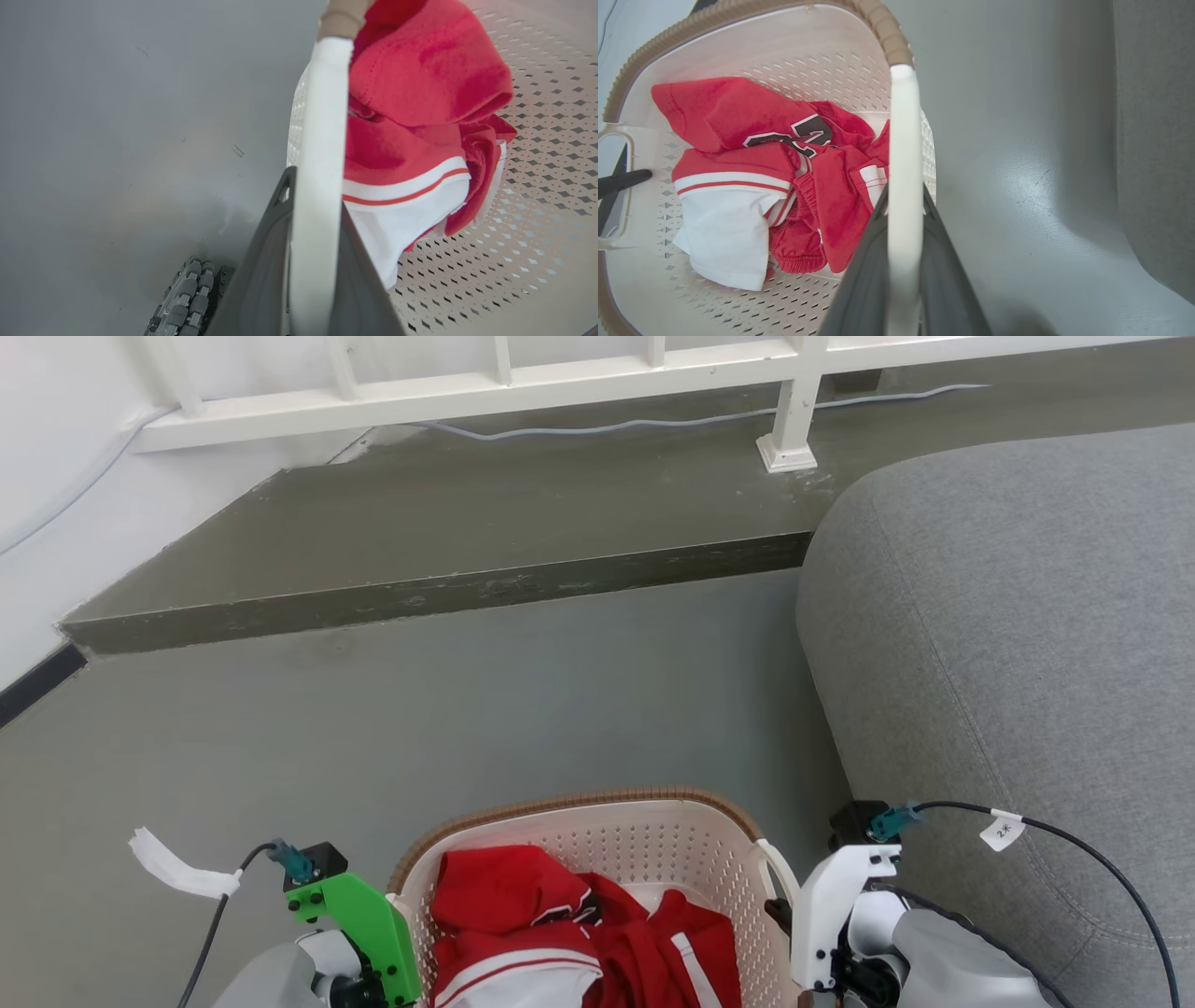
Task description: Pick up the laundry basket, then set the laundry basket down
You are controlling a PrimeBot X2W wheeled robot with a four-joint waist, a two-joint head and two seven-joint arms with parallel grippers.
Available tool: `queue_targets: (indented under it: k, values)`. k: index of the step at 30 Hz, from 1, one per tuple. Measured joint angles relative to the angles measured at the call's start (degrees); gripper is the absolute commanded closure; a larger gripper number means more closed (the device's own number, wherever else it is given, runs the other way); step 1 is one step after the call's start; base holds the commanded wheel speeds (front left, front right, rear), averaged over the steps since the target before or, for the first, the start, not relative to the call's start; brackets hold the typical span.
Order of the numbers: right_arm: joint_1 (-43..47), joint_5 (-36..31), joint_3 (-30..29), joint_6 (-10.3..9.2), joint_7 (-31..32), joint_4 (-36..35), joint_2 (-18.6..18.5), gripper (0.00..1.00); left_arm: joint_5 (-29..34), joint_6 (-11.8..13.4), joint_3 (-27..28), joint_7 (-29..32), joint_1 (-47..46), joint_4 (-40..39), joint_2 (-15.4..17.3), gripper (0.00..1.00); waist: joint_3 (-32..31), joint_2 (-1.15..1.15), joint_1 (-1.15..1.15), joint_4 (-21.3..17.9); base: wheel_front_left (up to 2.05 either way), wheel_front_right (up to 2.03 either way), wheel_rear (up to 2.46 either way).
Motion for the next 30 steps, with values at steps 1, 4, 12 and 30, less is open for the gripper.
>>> queue_targets:
  k: [1, 4, 12, 30]
  values:
    - [0.0, 0.12, 0.04, 0.0, 0.0, 0.0, 0.0, 1.0, 0.0, 0.0, -0.01, 0.0, 0.0, 0.0, 0.0, 1.0, 0.01, 0.0, 0.0, 0.01, 0.0, 0.0, 0.0]
    - [0.0, 0.24, 0.13, 0.0, 0.0, 0.0, -0.01, 1.0, 0.0, 0.0, -0.01, -0.05, 0.01, 0.0, 0.01, 1.0, 0.01, 0.0, 0.0, 0.08, 0.0, 0.0, 0.0]
    - [0.0, 0.71, 0.49, 0.0, 0.0, 0.01, -0.01, 1.0, -0.13, 0.0, 0.02, -0.51, 0.12, 0.02, 0.03, 1.0, -0.17, 0.0, 0.0, 0.24, 0.0, 0.0, 0.0]
    - [-1.4, 1.24, 0.35, 0.0, -3.05, 0.33, 0.04, 1.0, -0.12, -0.41, -0.23, -4.48, -0.12, -1.12, 0.22, 1.0, 2.71, 0.0, 0.0, 0.04, 0.0, 0.0, 0.0]
